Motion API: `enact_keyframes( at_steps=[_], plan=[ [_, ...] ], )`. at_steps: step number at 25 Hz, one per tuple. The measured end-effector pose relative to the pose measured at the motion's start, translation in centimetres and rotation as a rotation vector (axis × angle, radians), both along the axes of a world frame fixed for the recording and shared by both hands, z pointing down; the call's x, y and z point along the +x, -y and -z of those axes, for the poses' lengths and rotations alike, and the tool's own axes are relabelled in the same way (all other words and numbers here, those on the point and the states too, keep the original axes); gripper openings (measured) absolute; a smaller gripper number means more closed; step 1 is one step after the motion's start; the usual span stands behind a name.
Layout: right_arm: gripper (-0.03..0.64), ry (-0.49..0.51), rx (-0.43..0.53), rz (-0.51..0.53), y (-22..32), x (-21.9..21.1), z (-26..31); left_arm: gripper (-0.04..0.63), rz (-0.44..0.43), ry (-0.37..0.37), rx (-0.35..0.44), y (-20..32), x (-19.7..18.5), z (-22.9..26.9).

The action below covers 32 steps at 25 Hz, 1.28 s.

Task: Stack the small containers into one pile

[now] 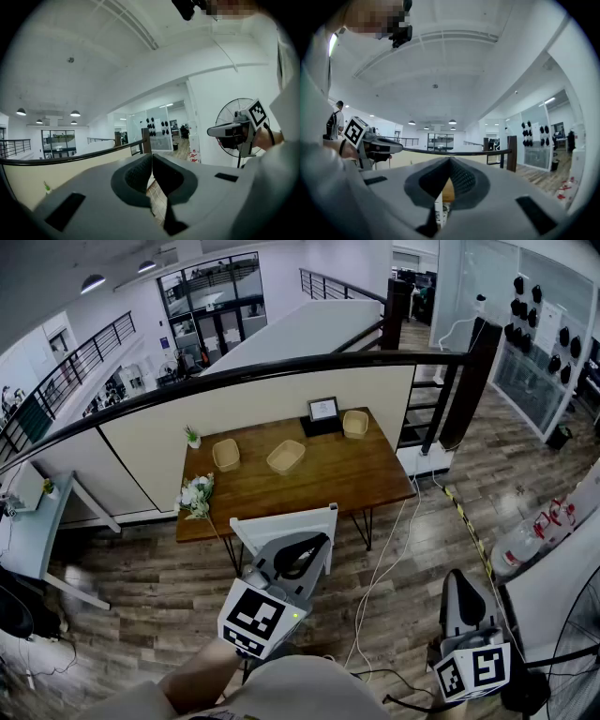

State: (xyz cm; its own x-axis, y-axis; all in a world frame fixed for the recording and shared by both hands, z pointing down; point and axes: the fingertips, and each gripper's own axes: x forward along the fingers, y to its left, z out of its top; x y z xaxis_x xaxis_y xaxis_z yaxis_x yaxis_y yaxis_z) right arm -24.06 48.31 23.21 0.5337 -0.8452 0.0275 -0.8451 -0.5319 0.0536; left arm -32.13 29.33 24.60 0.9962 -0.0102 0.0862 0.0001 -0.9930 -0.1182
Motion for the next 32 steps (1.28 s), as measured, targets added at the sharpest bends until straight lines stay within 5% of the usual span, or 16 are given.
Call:
enact_keyframes(
  at_steps=[17,23,25,32],
  plan=[
    [0.003,0.037,0.016,-0.016,-1.1,2.5,-1.2,0.009,0.014,0.037,0.002,-0.7,1.3,-1.0],
    [0.014,-0.028,0.033,-0.036,-0.1,4.1,-0.1,0.009,0.089,0.013,-0.029,1.1,2.0,-0.9],
    [0.335,-0.068,0.013,-0.015,0.9,4.9,0.0,0.238,0.126,0.008,-0.033,2.3,2.7,-1.0],
    [0.331,-0.058,0.017,-0.019,3.2,9.5,-0.4,0.299,0.152,0.017,-0.069,5.5,6.7,-2.4]
  ],
)
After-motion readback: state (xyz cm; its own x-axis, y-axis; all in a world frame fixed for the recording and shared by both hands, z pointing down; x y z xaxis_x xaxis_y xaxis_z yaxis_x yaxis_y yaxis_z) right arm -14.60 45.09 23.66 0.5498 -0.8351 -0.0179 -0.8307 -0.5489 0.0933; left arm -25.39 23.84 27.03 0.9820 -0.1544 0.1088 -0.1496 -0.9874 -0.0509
